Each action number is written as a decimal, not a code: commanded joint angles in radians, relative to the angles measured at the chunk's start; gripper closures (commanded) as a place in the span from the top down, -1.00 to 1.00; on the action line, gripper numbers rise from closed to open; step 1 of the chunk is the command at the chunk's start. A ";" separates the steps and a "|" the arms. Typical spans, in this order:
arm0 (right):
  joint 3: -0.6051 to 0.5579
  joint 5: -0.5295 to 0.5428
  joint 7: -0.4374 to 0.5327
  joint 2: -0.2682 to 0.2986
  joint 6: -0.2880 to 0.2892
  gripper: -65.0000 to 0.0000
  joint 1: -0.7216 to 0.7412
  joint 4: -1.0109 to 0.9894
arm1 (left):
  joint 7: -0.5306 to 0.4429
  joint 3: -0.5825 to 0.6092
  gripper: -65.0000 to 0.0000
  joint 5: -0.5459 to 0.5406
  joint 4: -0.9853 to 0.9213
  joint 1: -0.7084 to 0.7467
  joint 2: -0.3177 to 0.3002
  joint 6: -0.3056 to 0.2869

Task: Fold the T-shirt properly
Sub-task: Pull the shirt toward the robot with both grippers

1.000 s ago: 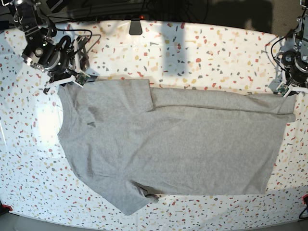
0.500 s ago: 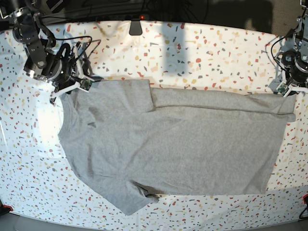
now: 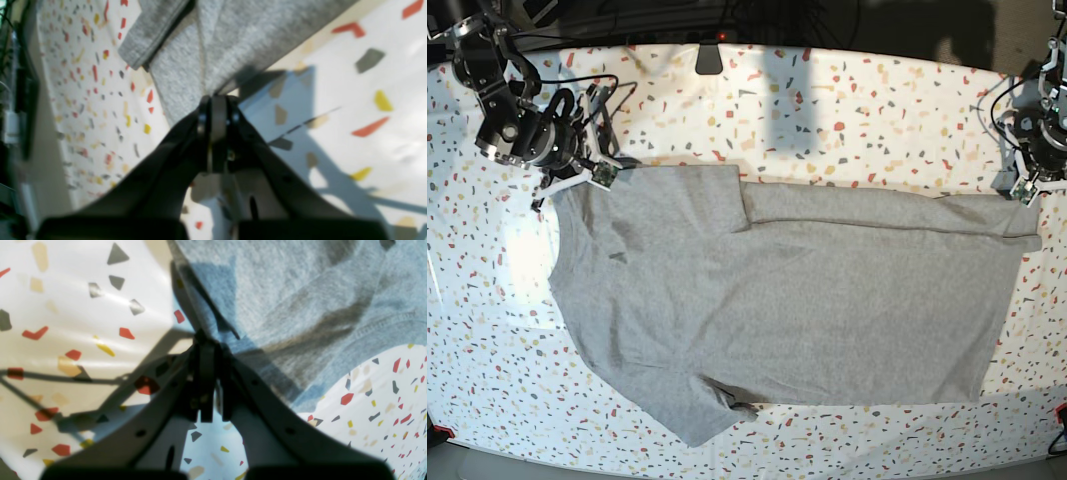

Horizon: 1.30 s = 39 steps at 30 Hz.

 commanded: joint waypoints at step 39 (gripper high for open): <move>0.294 0.113 -0.029 0.100 -0.201 -1.00 -0.641 0.345 | 0.105 -0.323 -1.00 -0.161 0.430 0.554 -0.023 0.029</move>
